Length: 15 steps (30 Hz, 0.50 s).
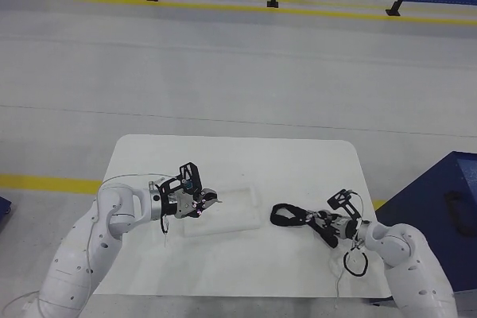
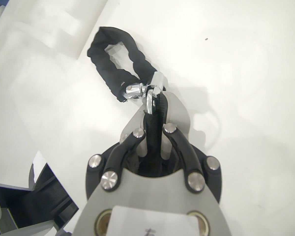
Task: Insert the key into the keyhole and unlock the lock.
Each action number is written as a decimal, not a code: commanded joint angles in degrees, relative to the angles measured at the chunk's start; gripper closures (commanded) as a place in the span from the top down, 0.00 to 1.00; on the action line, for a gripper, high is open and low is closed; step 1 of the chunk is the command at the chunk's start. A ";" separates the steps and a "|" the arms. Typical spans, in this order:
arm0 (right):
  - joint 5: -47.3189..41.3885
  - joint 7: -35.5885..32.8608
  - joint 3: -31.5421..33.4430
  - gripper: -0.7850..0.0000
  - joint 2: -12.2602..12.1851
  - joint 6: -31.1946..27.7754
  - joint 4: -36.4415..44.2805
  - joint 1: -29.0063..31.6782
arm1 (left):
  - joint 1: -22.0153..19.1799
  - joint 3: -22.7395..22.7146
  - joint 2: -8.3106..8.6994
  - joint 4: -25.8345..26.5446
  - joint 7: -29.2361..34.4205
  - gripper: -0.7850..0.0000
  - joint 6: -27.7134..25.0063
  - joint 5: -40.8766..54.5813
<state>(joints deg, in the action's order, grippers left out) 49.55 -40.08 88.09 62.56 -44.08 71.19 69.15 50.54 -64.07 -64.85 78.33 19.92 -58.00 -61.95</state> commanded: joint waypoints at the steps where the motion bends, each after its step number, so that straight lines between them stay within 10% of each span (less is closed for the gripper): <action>1: -2.24 -0.22 0.11 0.00 -0.18 -1.38 -0.44 0.26 | 0.00 0.00 0.00 0.00 0.00 0.00 0.00 0.00; 15: -25.37 -1.89 2.47 0.00 -1.87 -13.69 -6.94 -0.12 | 0.00 0.00 0.00 0.00 0.00 0.00 0.00 0.00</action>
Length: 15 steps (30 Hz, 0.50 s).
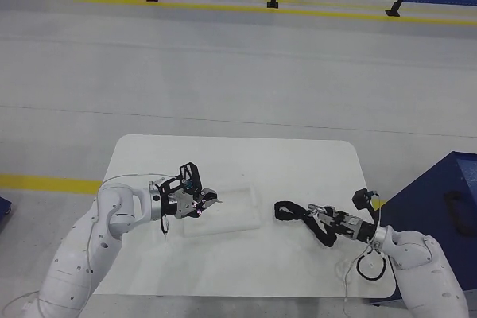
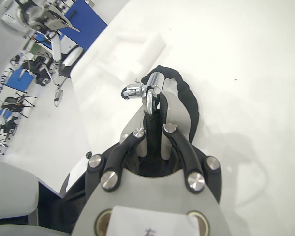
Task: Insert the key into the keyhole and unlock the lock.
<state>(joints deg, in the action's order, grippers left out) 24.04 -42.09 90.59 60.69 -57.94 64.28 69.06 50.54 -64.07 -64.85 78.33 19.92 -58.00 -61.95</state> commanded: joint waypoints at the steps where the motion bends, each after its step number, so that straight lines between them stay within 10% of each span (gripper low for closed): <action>1: 0.14 0.12 -0.03 0.00 0.00 0.18 -0.02 -0.03 | 0.00 0.00 0.00 0.00 0.00 0.00 0.00 0.00; 15: -23.60 8.30 1.46 0.00 -1.01 -0.06 10.24 5.31 | 0.00 0.00 0.00 0.00 0.00 0.00 0.00 0.00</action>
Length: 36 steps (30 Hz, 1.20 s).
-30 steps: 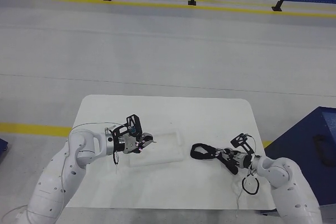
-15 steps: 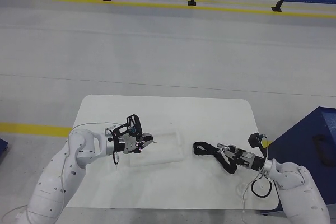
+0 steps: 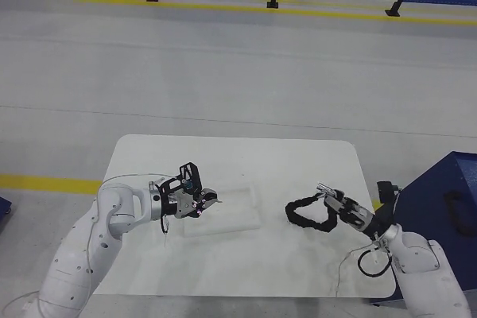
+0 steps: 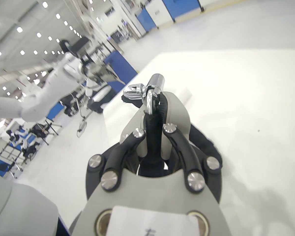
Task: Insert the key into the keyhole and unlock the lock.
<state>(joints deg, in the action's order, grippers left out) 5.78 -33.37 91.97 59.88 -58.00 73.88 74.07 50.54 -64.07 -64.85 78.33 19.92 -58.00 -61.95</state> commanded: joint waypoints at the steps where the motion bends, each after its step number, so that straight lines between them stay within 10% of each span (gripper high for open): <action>1: -8.80 -1.27 0.22 0.00 -0.40 0.00 1.10 0.43 | 0.00 0.00 0.00 0.00 0.00 0.00 0.00 0.00; 8: -35.16 -12.92 -1.03 0.00 -1.08 0.00 1.24 -0.16 | 0.00 0.00 0.00 0.00 0.00 0.00 0.00 0.00; 17: -34.27 -12.42 -1.73 0.00 -1.00 1.25 2.38 0.17 | 0.43 -0.52 0.00 0.92 -1.81 0.00 2.36 -0.47; 30: -29.86 -12.93 -14.19 0.00 -4.27 0.00 9.09 -0.42 | 2.45 2.81 0.21 4.72 -51.60 0.00 21.01 -37.47; 36: -29.86 -12.93 -14.19 0.00 -4.27 0.00 9.09 -0.42 | 2.45 2.81 0.21 4.72 -51.60 0.00 21.01 -37.47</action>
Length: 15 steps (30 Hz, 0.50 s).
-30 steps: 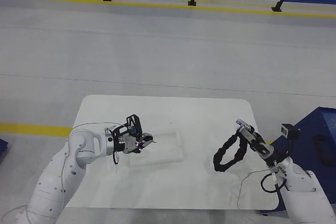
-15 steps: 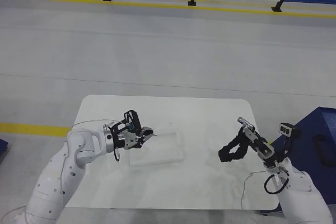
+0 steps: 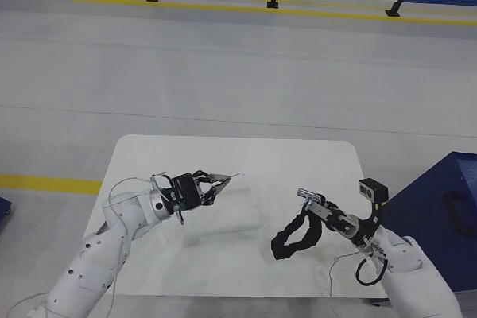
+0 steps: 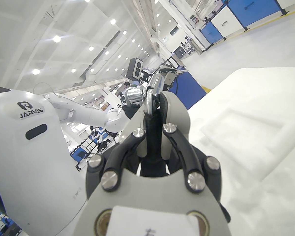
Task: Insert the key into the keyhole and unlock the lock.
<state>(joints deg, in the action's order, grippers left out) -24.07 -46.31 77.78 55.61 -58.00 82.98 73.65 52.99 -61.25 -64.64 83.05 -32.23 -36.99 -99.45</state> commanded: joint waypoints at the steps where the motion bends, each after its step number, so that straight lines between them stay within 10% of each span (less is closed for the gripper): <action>1: 0.00 0.00 0.00 0.00 0.00 0.00 0.00 0.00 | 0.00 -0.01 0.00 0.00 0.55 0.00 0.00 0.04; 8: -1.17 -0.03 -0.80 0.00 0.06 1.75 0.80 0.34 | 0.19 0.16 0.08 1.59 -1.04 0.00 0.73 -1.15; 15: -19.12 -15.75 -2.43 0.00 -1.56 15.74 0.84 -4.35 | -3.30 1.44 0.74 -3.82 -28.55 0.00 -2.58 -5.15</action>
<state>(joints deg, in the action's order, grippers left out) -39.47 -58.37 75.34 54.43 -45.94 83.50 70.42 50.49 -60.44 -63.94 81.16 -53.20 -39.20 -102.81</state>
